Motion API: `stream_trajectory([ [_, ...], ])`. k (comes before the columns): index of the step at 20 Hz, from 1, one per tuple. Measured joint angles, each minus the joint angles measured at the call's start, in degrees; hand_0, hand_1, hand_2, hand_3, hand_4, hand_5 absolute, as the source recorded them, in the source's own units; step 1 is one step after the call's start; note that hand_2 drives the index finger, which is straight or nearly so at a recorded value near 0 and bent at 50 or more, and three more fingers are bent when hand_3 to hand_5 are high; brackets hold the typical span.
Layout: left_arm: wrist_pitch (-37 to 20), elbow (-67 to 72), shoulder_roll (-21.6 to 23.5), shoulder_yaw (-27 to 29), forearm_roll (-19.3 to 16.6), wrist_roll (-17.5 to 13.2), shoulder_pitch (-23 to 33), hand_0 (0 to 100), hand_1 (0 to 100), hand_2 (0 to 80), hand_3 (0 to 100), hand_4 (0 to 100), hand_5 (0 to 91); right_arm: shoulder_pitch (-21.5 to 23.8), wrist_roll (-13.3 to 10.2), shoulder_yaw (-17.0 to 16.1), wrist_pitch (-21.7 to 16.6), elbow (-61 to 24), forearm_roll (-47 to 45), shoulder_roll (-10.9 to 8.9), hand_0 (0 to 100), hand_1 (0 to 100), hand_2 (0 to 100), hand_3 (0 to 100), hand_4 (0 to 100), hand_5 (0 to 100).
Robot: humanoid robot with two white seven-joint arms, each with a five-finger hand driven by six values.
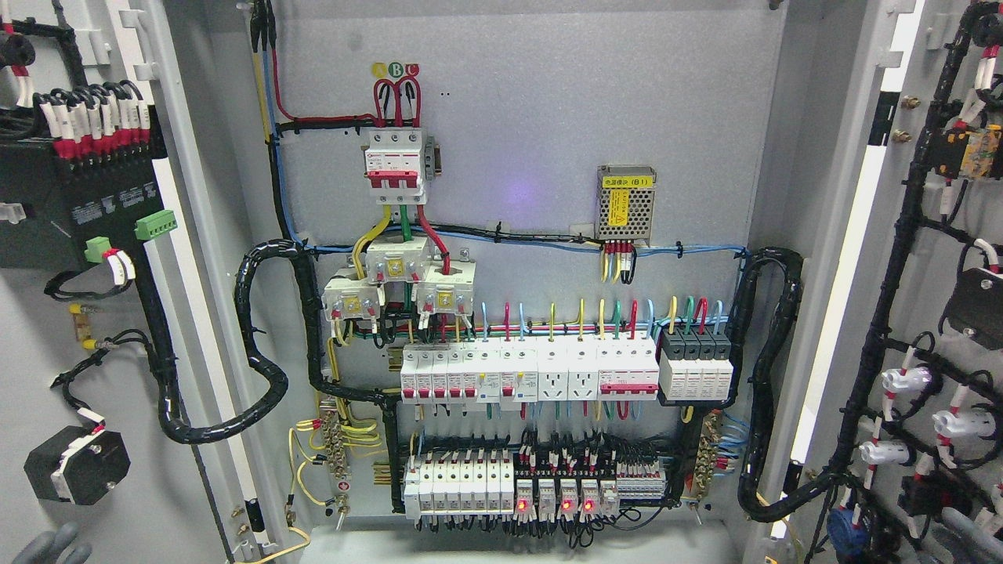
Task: Open door with both hands
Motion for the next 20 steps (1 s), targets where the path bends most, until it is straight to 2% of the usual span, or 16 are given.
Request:
stream_trajectory([
  [7, 0.11, 1.93, 1.72, 2.71, 2.17, 0.12, 0.12, 0, 0, 0.0, 0, 0, 0.0, 0.59, -0.29, -0.35, 0.55, 0.02, -4.44, 0.03, 19, 0, 0, 0, 0, 0],
  [20, 1.31, 6.59, 3.74, 5.64, 6.41, -0.11, 0.31, 0, 0, 0.0, 0, 0, 0.0, 1.93, 0.19, -1.78, 0.62, 0.02, -6.3, 0.09, 19, 0, 0, 0, 0, 0],
])
